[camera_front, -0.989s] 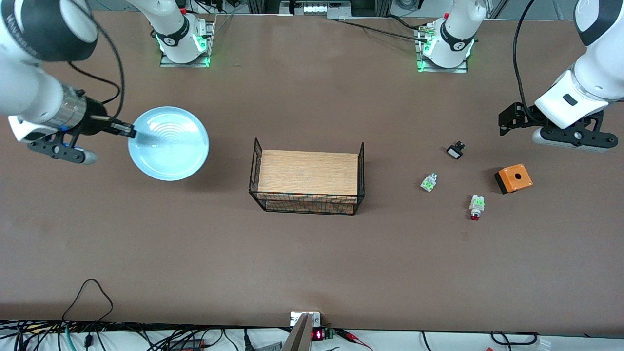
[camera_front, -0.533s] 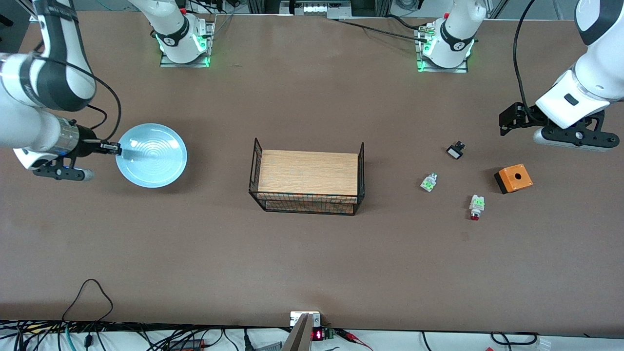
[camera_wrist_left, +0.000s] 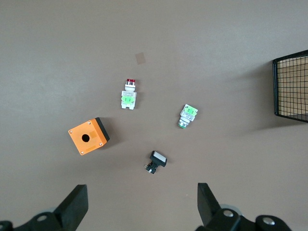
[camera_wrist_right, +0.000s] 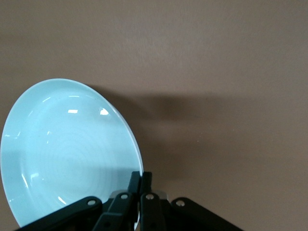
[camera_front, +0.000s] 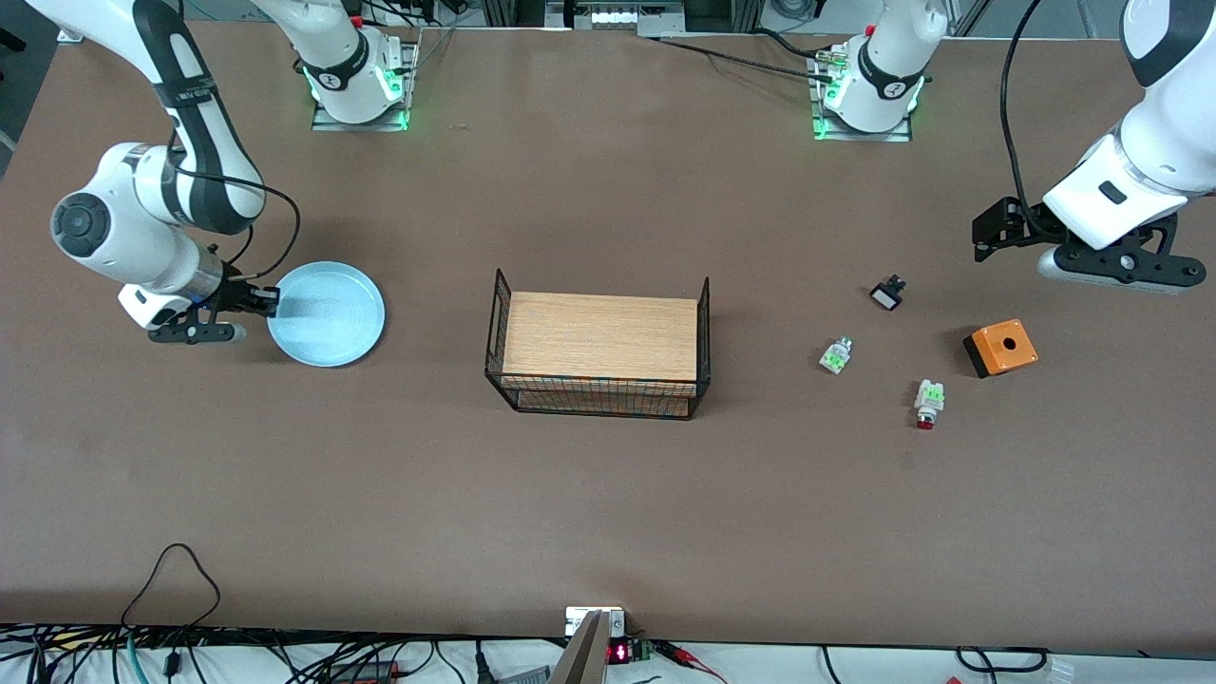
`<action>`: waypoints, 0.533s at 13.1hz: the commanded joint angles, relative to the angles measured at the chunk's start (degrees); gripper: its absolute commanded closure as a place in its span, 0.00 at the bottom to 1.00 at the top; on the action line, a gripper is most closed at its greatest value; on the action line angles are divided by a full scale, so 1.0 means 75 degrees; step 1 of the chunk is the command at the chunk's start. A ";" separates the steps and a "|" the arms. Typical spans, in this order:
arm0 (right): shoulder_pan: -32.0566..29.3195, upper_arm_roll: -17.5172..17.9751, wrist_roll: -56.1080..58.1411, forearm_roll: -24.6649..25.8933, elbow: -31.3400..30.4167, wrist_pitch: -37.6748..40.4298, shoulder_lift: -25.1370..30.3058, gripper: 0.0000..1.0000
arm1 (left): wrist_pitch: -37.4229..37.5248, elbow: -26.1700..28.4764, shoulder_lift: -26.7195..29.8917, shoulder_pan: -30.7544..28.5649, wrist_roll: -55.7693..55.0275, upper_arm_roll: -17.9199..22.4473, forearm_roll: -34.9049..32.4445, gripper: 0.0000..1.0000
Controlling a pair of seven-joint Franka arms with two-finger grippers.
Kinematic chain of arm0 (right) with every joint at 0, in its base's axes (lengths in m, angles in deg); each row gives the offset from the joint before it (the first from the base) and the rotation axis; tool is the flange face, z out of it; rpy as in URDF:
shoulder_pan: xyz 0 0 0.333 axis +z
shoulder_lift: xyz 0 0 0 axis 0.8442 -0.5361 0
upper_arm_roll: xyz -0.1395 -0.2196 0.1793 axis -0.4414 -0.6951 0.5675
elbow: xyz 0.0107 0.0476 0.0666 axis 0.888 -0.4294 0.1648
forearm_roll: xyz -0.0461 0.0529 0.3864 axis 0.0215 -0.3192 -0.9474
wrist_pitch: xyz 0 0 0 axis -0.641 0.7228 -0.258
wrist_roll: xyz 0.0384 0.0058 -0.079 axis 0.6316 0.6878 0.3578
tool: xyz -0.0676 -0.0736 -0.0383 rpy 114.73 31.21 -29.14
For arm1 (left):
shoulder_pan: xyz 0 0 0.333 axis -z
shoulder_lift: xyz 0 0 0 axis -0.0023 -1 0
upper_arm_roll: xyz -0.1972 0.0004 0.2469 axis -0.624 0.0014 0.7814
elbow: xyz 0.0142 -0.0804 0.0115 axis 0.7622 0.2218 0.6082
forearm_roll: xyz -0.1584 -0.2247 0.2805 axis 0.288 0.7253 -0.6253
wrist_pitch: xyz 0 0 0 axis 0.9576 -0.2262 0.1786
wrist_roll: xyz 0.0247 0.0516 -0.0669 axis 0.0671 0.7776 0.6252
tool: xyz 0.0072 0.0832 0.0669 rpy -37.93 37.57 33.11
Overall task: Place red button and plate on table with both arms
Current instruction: 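Lower the blue plate onto the table with the right gripper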
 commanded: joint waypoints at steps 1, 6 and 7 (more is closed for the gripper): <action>-0.0230 0.0146 0.0258 -0.0011 -0.0069 -0.0065 0.0123 0.01 | 0.0175 -0.0179 -0.0026 0.0050 -0.0074 -0.0012 -0.0185 0.00; -0.0078 0.0355 -0.0887 -0.0047 0.0922 0.1604 0.0382 0.00 | 0.0175 -0.0179 -0.0049 0.0027 -0.0074 0.0000 -0.0185 0.00; 0.0015 0.0438 -0.1193 -0.0047 0.1472 0.2307 0.0370 0.00 | 0.0175 -0.0190 -0.0049 0.0038 -0.0086 0.0000 -0.0185 0.00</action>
